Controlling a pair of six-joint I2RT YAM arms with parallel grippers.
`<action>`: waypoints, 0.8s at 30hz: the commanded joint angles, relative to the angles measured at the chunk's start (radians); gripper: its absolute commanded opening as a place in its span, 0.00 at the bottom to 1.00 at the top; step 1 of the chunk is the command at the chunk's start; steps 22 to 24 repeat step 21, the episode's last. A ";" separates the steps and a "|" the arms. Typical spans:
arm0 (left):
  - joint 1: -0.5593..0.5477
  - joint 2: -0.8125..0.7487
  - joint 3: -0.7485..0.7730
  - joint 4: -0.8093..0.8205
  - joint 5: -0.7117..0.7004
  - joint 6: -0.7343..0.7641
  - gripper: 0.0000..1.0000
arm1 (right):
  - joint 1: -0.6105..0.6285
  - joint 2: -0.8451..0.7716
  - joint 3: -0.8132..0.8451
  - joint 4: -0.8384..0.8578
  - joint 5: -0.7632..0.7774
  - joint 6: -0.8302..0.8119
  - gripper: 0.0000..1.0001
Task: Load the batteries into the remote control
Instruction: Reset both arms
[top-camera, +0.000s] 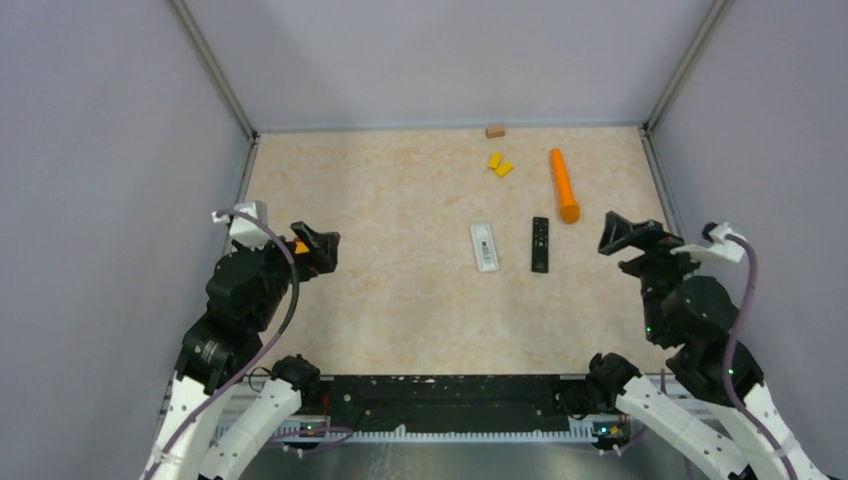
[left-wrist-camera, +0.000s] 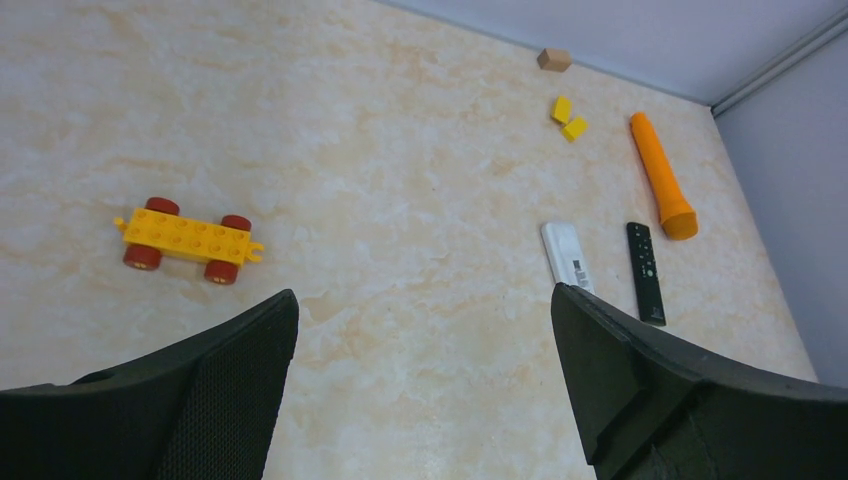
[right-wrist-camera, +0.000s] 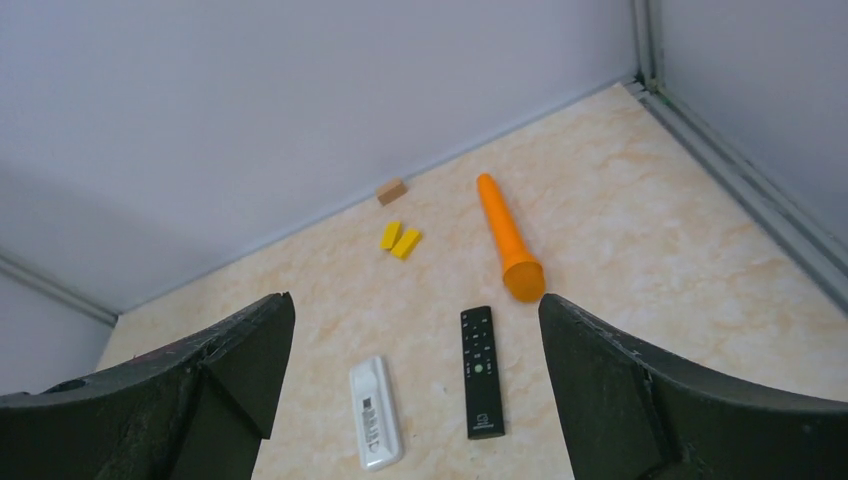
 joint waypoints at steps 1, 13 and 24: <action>0.003 -0.040 0.077 -0.070 -0.048 0.049 0.99 | -0.007 -0.055 0.073 -0.147 0.154 -0.013 0.94; 0.003 -0.133 0.212 -0.202 -0.072 0.113 0.99 | -0.007 -0.142 0.152 -0.178 0.218 -0.048 0.95; 0.004 -0.157 0.210 -0.210 -0.076 0.111 0.99 | -0.007 -0.140 0.148 -0.172 0.201 -0.034 0.96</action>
